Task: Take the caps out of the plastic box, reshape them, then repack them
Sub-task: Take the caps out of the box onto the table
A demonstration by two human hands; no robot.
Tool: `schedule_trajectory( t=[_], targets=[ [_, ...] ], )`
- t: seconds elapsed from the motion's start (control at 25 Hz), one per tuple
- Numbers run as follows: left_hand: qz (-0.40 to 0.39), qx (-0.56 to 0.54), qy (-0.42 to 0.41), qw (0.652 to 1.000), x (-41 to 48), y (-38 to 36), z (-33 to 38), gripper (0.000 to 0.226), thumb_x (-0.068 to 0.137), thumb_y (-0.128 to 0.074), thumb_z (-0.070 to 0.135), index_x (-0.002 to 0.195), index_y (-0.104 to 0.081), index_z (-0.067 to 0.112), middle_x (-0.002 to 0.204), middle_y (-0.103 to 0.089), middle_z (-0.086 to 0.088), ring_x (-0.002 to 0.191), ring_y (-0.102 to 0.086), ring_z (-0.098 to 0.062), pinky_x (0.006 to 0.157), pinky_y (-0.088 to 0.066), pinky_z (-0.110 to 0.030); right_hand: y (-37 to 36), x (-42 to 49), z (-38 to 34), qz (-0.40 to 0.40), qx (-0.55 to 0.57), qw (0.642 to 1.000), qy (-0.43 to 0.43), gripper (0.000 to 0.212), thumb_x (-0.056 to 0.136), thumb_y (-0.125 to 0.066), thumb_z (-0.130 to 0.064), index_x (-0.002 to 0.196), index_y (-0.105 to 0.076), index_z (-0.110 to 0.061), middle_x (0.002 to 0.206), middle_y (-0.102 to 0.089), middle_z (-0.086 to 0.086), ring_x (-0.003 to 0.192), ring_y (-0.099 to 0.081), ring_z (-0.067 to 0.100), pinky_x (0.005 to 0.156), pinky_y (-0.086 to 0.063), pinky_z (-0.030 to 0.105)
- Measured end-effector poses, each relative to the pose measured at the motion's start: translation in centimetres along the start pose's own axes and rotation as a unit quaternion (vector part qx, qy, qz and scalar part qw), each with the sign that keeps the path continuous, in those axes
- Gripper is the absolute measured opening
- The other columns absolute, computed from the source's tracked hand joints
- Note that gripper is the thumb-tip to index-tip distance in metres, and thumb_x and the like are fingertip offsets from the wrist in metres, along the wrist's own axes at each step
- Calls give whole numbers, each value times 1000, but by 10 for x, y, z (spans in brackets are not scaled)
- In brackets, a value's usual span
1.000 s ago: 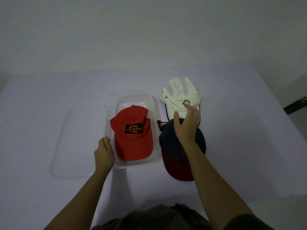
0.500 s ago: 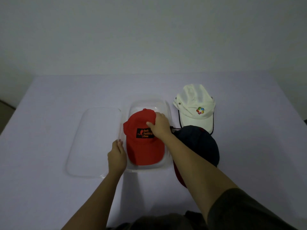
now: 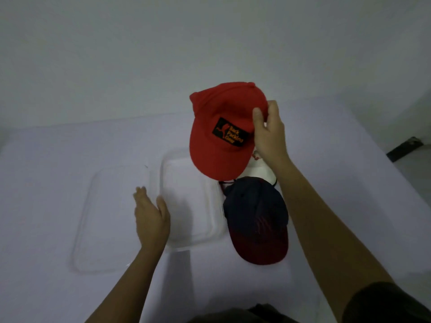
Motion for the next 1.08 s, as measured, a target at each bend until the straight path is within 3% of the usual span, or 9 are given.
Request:
schedule_trajectory(
  t=[0.12,0.28,0.36,0.44,0.56,0.68,0.92,1.08],
  targets=[
    [-92,-138,-80,983,-5,-26,82,55,101,-32,32,149,-17,11,156,-22,-4,143,-23,-18,115,-18,-28,50,-3,14,29,-44,999,-6,8,100,-40,-23,99,-43,-16,80,-51,-14,65,-49,-10,60,-40,8],
    [-248,-149,-202,936,-40,-83,174,58,101,-28,36,150,-11,10,157,-16,2,142,-19,-10,107,-14,-15,106,-21,41,66,-92,992,-52,11,100,-39,-24,99,-43,-14,79,-49,-14,66,-48,-7,61,-41,10],
    [-319,-152,-224,908,-65,-114,196,53,101,-31,33,148,-19,11,146,-29,9,127,-31,-2,96,-21,-8,133,-31,59,86,-81,990,-80,11,100,-39,-24,99,-44,-14,81,-50,-13,71,-48,-1,65,-42,13],
    [-357,-152,-229,893,-84,-144,203,47,100,-36,30,144,-27,15,139,-43,3,119,-41,-5,90,-28,-10,154,-33,79,95,-63,988,-101,11,100,-39,-25,98,-44,-15,83,-51,-12,74,-49,2,68,-43,18],
    [-363,-120,-215,899,-105,-199,204,51,96,-46,25,142,-31,9,138,-47,-11,124,-47,-24,101,-38,-30,183,-19,112,79,-57,989,-115,12,99,-41,-25,98,-46,-15,84,-52,-12,76,-50,2,71,-43,21],
    [-334,-68,-180,923,-120,-250,214,61,90,-53,17,142,-27,-1,139,-41,-22,130,-38,-34,108,-33,-45,206,10,144,53,-62,990,-111,13,98,-43,-27,100,-48,-15,87,-55,-11,80,-54,3,72,-45,20],
    [-303,-70,-15,950,-132,-324,218,57,86,-59,14,138,-37,3,132,-52,-15,121,-50,-30,102,-42,-42,208,63,217,-81,-110,983,-125,26,97,-46,-27,114,-52,-8,102,-58,-3,90,-55,10,74,-43,14],
    [-290,-61,31,955,-125,-341,215,56,86,-57,12,137,-37,4,130,-51,-15,119,-51,-30,98,-42,-35,201,76,250,-99,-107,978,-148,27,97,-46,-28,114,-51,-8,103,-58,0,91,-55,11,73,-42,17]
  ],
)
Point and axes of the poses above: each hand's wrist, its own x-axis towards the middle knuckle, its own y-axis out of the back of the hand, z = x × y, the point moved 7 cm from there along x, towards the middle knuckle
